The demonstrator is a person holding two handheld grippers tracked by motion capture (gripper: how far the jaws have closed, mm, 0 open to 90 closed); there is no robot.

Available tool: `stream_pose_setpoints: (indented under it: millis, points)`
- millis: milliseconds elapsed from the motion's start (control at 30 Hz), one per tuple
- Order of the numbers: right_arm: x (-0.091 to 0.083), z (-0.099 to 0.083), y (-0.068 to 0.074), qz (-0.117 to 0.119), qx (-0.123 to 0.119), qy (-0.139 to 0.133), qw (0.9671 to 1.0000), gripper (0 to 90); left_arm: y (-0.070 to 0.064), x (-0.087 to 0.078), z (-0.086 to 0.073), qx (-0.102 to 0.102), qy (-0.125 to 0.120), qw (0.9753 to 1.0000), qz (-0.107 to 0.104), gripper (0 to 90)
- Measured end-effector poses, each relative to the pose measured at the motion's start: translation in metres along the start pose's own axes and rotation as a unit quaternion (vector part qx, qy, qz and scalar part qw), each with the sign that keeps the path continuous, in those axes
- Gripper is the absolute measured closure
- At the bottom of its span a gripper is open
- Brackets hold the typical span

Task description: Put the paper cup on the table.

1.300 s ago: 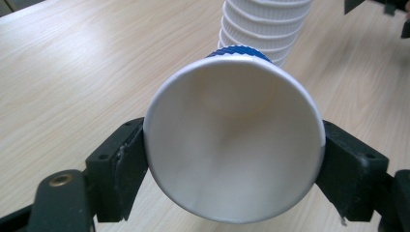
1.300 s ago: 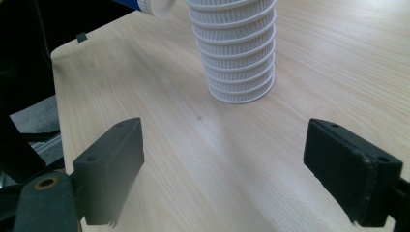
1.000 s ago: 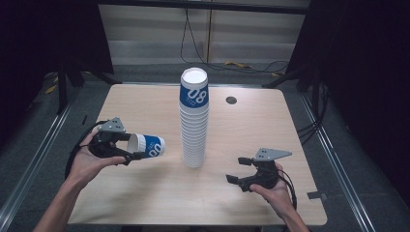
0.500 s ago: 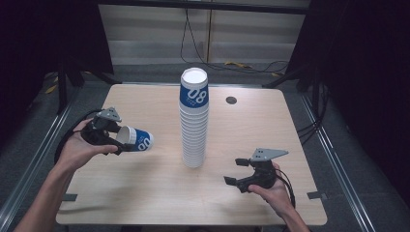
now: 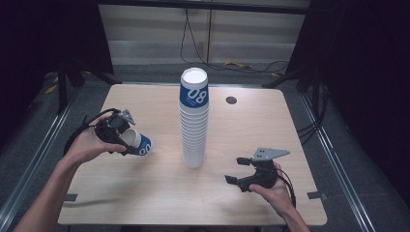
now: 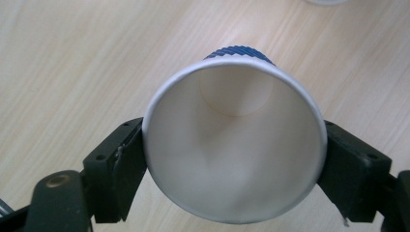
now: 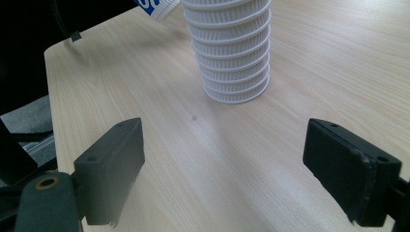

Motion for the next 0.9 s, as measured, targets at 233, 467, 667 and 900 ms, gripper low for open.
stream_pose_setpoints:
  millis: [233, 467, 667, 900]
  points:
    - [0.002, -0.001, 0.0, 0.007, 0.004, 0.002, 1.0, 15.1, 0.003, 0.016, 0.001, -0.002, 0.036, 0.9994, 0.0, 17.9]
    - [0.003, -0.001, 0.001, 0.009, -0.002, 0.005, 0.9999, 15.1, 0.001, 0.032, 0.008, 0.008, 0.044, 0.9989, 0.013, 15.8]
    - [0.003, -0.002, 0.0, 0.009, 0.001, 0.006, 0.9999, 15.1, 0.003, 0.036, 0.01, 0.002, 0.036, 0.9992, 0.015, 14.9]
    - [0.002, -0.002, 0.0, 0.007, -0.001, 0.005, 1.0, 15.1, 0.005, 0.04, 0.008, -0.004, 0.024, 0.9996, 0.017, 13.5]
Point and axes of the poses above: each handheld gripper's, and its own axes: x roughly forward along the jaws, z roughly out of its top, y roughly to its left, the point moved 2 cm from there along x, roughly forward along the jaws, and after that the axes turned 4 degrees about -y, right-handed, at the moved point
